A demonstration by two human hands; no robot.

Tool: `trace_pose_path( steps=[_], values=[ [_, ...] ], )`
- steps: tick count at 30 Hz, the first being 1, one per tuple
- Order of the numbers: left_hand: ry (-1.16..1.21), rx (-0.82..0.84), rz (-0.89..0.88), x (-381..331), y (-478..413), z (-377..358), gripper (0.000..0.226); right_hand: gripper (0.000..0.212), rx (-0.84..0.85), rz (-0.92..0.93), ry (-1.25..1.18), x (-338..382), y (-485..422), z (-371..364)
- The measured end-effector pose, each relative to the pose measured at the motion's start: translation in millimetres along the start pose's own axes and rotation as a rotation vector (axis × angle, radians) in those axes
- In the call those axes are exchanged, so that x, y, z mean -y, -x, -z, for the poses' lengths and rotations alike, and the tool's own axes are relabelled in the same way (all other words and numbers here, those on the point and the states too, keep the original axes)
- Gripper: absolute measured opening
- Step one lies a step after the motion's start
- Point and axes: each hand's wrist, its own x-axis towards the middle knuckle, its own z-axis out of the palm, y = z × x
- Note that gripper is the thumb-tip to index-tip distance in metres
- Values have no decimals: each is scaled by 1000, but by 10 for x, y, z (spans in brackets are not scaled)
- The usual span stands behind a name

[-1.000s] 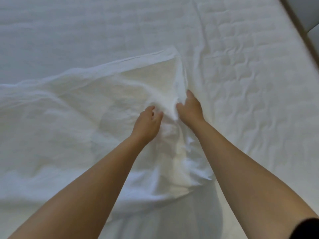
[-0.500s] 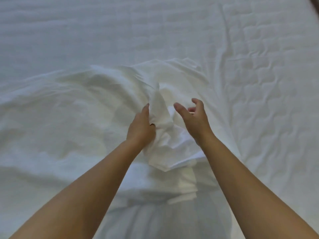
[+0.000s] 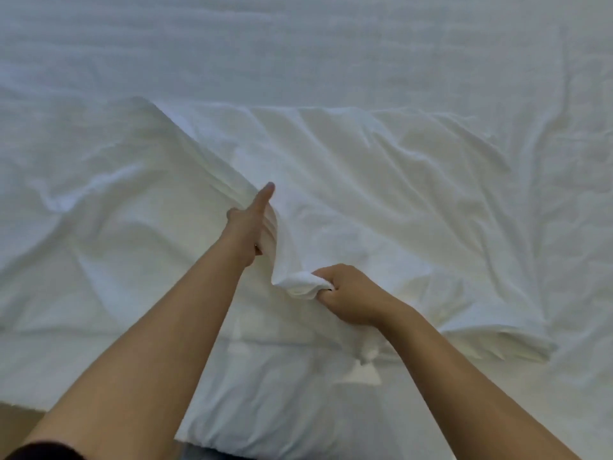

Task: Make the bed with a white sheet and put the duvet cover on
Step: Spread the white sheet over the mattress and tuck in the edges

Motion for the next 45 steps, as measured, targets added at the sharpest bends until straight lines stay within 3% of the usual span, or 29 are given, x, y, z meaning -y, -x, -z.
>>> trace_pose_path(
  steps=[1,3,6,8,11,13,14,17,19,22,24,26,28,30,33,36,38,41,43,45],
  values=[
    [-71,-31,-17,15,-37,-12,78,32,51,1,21,40,15,-30],
    [-210,-92,-159,94,-14,-62,44,9,57,-33,-16,121,-10,-56],
    [-336,-59,-365,376,182,-17,43,49,-242,-152,-329,276,-210,-55],
    [-455,17,-437,638,422,100,43,72,-384,-146,-377,457,-416,-72],
    [-661,114,-511,1016,705,353,35,96,-202,-110,-170,797,-778,-248],
    [-727,148,-491,1173,788,604,34,90,-18,-106,117,1008,-977,-451],
    [-708,174,-467,1211,800,745,36,76,58,-106,267,1090,-1039,-563],
    [-242,278,-302,1180,805,1174,33,26,85,-83,485,1203,-1133,-822],
    [170,192,-140,1068,651,1467,35,19,103,-38,473,1212,-1129,-892],
    [493,89,-49,816,290,1817,64,13,211,16,360,1244,-1065,-968],
    [741,-65,-69,601,81,1940,85,8,364,34,320,1279,-983,-1070],
    [825,-351,-29,501,-47,2064,86,6,540,29,384,1294,-933,-1212],
    [715,-495,-40,554,-65,2206,53,10,581,25,456,1335,-947,-1327],
    [484,-513,-159,707,-33,2372,32,30,429,3,350,1443,-1037,-1400],
    [9,-495,-321,967,142,2596,43,57,117,-15,107,1749,-1257,-1566],
    [-431,-362,-419,1381,360,2670,49,94,60,11,-7,2096,-1547,-1880],
    [-583,-239,-398,1694,529,2669,48,113,50,-22,-36,2327,-1751,-2143],
    [-337,-121,-365,1897,684,2819,34,116,1,-184,-49,2498,-2011,-2483],
    [-11,-107,-279,1834,638,3039,35,96,43,-236,42,2521,-2096,-2662],
    [376,-99,-205,1688,465,3307,46,77,105,-158,90,2562,-2133,-2803]
  ],
)
